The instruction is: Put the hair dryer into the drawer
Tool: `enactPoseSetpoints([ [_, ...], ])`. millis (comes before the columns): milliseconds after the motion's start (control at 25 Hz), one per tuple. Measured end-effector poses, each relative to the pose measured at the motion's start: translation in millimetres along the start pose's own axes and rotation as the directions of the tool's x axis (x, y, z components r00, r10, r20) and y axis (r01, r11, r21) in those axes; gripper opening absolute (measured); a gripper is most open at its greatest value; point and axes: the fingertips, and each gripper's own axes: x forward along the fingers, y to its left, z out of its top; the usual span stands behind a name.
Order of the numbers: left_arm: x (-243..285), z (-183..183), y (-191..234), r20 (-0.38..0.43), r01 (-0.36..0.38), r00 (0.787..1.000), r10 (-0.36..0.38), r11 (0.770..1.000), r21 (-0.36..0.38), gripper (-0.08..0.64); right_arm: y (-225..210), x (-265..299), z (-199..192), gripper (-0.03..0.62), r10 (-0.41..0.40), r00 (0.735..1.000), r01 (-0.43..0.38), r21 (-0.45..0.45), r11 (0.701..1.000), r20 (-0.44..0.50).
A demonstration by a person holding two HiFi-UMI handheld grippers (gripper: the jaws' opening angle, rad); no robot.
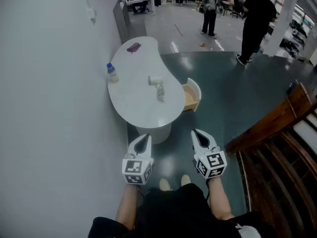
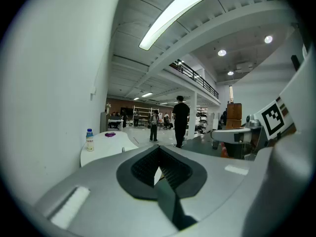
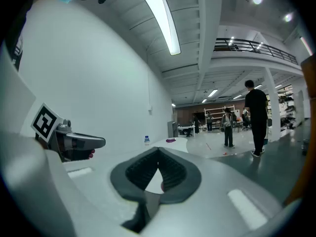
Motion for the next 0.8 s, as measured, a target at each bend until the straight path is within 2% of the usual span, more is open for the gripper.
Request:
enactPoseSetpoints([
  [160,0.8,-3.9,6.1,0.011,0.011,1.000,-0.011,1.000,0.024,0.008,3.9,4.9,-0.5,0.002,0.003,1.000,-0.003,0.003,1.000,-0.001],
  [800,0.1,-3.3,23.7,0.018,0.027,0.999,-0.027,1.000,0.013,0.008,21.8,21.6,2.1,0.002,0.002,1.000,-0.002,0.005,1.000,-0.010],
])
